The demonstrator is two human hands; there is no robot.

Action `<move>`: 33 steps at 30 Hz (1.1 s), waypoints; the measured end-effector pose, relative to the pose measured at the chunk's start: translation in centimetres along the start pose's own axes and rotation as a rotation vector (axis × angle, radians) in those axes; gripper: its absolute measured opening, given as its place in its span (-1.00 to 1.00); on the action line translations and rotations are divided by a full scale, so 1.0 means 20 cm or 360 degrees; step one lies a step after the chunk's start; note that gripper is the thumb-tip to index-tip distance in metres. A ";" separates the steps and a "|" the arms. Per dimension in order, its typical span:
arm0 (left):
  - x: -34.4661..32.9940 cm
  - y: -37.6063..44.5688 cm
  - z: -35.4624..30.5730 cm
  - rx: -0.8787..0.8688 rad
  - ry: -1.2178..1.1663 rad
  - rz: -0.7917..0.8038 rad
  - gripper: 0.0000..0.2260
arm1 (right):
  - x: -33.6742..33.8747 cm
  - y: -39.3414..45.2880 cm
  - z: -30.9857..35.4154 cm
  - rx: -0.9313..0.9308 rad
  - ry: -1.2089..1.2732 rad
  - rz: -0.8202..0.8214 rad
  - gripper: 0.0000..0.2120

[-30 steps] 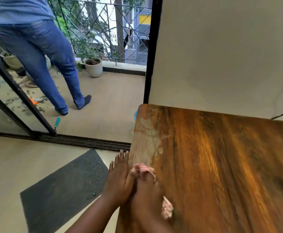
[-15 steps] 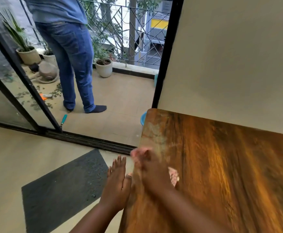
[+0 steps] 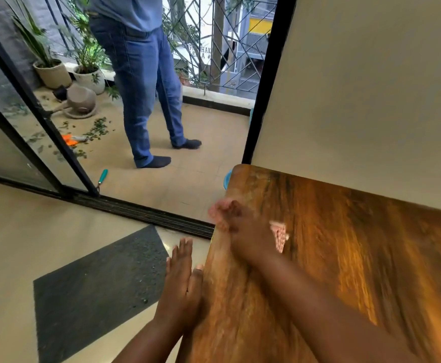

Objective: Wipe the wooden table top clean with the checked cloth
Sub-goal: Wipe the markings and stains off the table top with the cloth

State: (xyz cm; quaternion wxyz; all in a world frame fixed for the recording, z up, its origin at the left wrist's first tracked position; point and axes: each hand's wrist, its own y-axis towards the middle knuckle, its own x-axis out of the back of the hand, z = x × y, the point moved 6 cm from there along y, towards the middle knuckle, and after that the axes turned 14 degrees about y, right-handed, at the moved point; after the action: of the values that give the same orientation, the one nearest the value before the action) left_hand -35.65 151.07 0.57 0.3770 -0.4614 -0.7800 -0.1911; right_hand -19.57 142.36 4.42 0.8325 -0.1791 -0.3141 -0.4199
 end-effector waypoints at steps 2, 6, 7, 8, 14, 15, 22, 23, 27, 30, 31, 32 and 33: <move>0.01 0.03 0.01 0.0007 -0.0011 -0.0053 -0.52 | -0.07 -0.31 0.08 0.0356 -0.0101 0.0354 -0.62; 0.04 0.04 -0.02 0.0075 -0.0112 -0.0083 -0.51 | 0.14 -0.40 -0.06 0.0400 -0.0178 0.0412 -0.62; 0.04 0.04 -0.05 0.0049 -0.0099 -0.0075 -0.51 | 0.21 -0.30 -0.12 0.0292 -0.0163 0.0281 -0.61; 0.03 0.03 -0.08 -0.0006 -0.0054 -0.0057 -0.49 | 0.27 -0.17 -0.15 0.0219 -0.0180 0.0145 -0.62; 0.04 0.00 -0.20 -0.0318 0.0378 -0.0048 -0.36 | 0.14 0.23 0.01 0.0011 -0.0137 -0.0243 -0.68; 0.04 0.00 -0.20 -0.0331 0.0393 -0.0077 -0.36 | 0.05 0.14 0.07 0.0069 -0.0047 -0.0188 -0.73; 0.08 -0.04 -0.22 -0.0455 0.0266 -0.0205 -0.21 | 0.04 -0.71 -0.06 0.0376 -0.0167 0.0269 -0.70; 0.08 -0.04 -0.22 -0.0463 0.0271 -0.0184 -0.19 | 0.11 -0.68 -0.13 0.0317 -0.0201 0.0221 -0.68; 0.06 -0.03 -0.23 -0.0459 0.0325 -0.0123 -0.18 | 0.34 -0.16 -0.24 0.0087 -0.0285 -0.0225 -0.68; 0.06 -0.03 -0.23 -0.0440 0.0362 -0.0141 -0.17 | 0.28 0.13 -0.12 -0.0065 -0.0157 -0.0395 -0.70; 0.07 -0.03 -0.23 -0.0436 0.0362 -0.0158 -0.17 | 0.17 0.11 -0.03 -0.0011 -0.0129 -0.0275 -0.71; 0.07 -0.03 -0.24 -0.0441 0.0360 -0.0167 -0.17 | 0.06 0.02 0.06 0.0074 -0.0129 -0.0109 -0.72; 0.07 -0.03 -0.23 -0.0451 0.0358 -0.0165 -0.17 | -0.03 -0.12 0.12 0.0127 -0.0122 0.0014 -0.72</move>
State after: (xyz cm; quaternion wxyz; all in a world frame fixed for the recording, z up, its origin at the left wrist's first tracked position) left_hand -34.70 148.48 4.64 0.3828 -0.4447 -0.7210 -0.3686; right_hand -22.72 142.57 5.94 0.8281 -0.1631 -0.3614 -0.3963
